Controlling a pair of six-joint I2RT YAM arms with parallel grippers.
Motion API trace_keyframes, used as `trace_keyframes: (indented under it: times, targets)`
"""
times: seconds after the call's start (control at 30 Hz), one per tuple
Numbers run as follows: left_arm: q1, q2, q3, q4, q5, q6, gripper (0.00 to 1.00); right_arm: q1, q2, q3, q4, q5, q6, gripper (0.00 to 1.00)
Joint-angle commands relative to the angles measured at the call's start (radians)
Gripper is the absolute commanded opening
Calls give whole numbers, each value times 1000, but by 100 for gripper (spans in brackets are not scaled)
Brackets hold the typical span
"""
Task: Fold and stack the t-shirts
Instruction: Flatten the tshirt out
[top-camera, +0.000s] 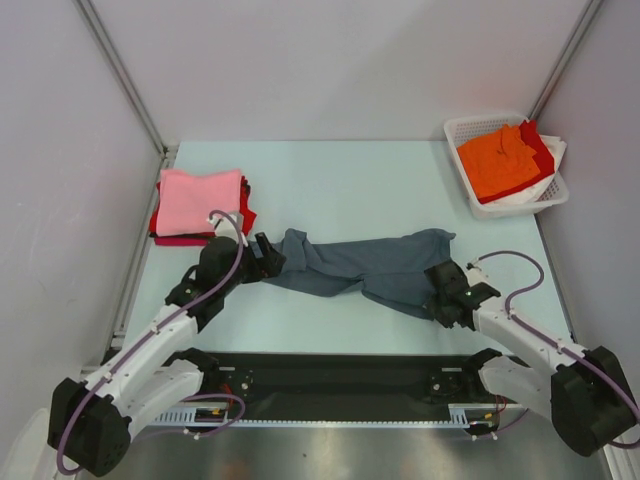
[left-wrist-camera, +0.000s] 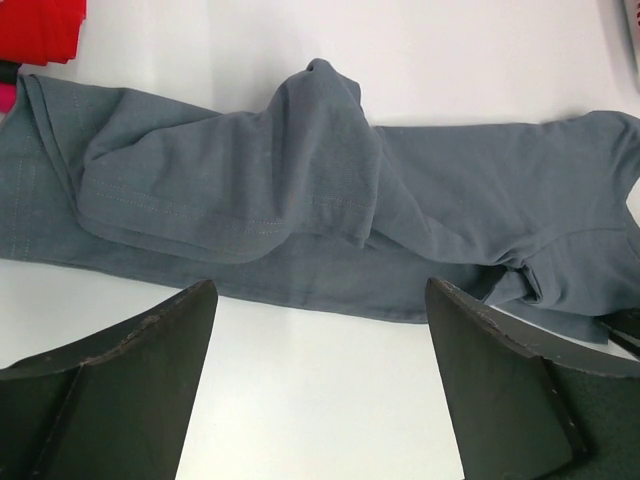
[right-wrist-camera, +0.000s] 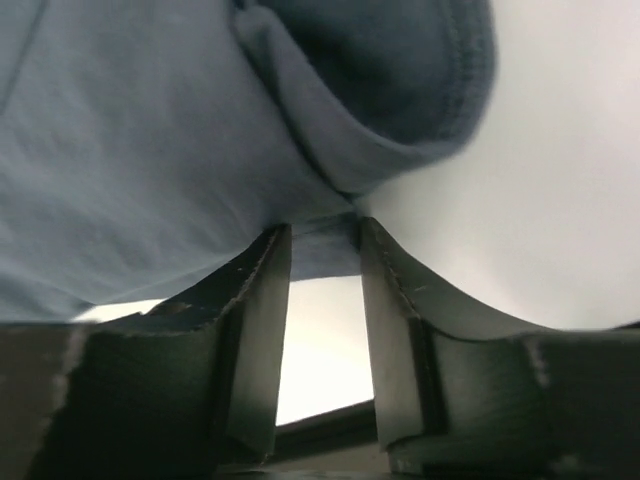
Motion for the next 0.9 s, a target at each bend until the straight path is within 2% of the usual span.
trace_keyframes:
  times: [0.0, 0.03, 0.13, 0.27, 0.4, 0.5, 0.53, 0.7, 0.87]
  targets:
    - [-4, 12, -5, 53, 9, 6, 91, 12, 73, -17, 65, 16, 51, 33]
    - [-4, 15, -8, 58, 9, 6, 91, 12, 83, -12, 68, 19, 53, 20]
    - [-4, 53, -12, 78, 18, 7, 90, 16, 67, 14, 37, 26, 70, 0]
    - [-10, 139, 3, 86, 26, 13, 90, 5, -8, 95, -36, 36, 33, 0]
    - [-45, 237, 50, 87, 10, 22, 90, -57, -109, 225, -93, 71, -68, 0]
    - [-103, 320, 109, 73, -39, 30, 89, -189, -175, 296, -78, 51, -165, 0]
    - [-117, 340, 126, 67, -54, 32, 88, -284, -190, 314, -78, 31, -182, 0]
    - [-188, 465, 221, 52, -105, 24, 84, -514, -311, 255, -32, -46, -178, 0]
    - [-208, 571, 323, 14, -206, 26, 82, -639, -361, 187, -21, -109, -182, 0]
